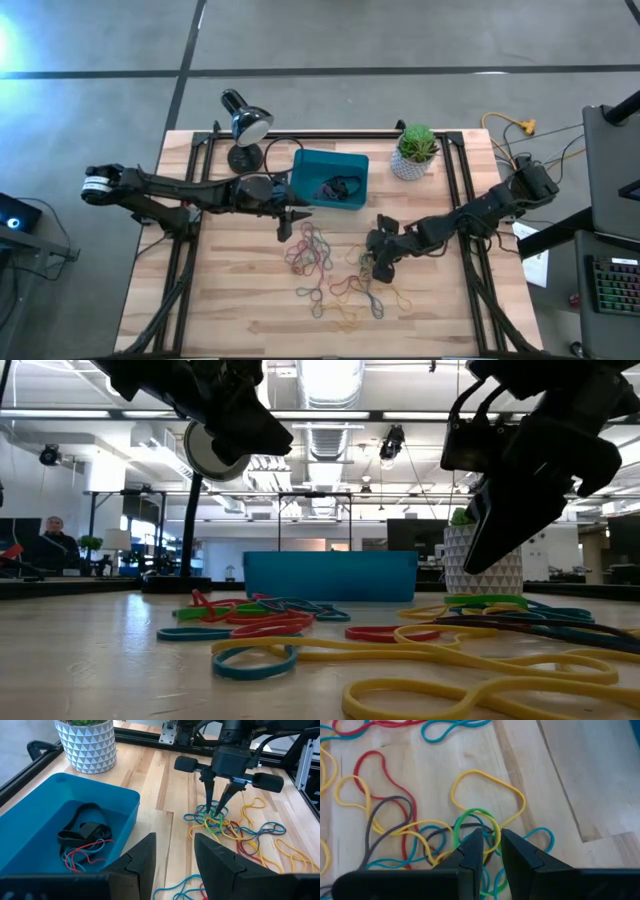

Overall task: Pick and place rubber bands into bin
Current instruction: Put the yellow rubber band into the blue bin

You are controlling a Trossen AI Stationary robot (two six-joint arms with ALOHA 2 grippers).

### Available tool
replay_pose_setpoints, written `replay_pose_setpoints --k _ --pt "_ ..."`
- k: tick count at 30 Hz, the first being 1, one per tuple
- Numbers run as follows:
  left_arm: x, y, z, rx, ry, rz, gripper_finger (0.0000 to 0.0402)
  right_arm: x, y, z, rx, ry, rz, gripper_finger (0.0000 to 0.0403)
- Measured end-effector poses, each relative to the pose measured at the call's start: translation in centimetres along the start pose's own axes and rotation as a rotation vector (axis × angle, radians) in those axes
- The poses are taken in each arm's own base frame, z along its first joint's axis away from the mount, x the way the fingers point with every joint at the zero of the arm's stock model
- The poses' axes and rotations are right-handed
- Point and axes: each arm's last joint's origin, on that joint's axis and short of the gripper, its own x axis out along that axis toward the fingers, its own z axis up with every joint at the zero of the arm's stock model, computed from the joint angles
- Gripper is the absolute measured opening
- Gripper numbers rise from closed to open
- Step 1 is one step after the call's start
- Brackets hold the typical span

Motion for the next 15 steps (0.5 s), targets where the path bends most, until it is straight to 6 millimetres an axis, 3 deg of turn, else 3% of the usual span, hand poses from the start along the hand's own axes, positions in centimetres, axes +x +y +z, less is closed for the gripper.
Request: replay_pose_setpoints --k 15 --pt "0.0 0.0 0.0 0.002 0.000 0.000 0.0118 1.6 -0.1 -0.4 -0.036 0.023 -0.016 0.0059"
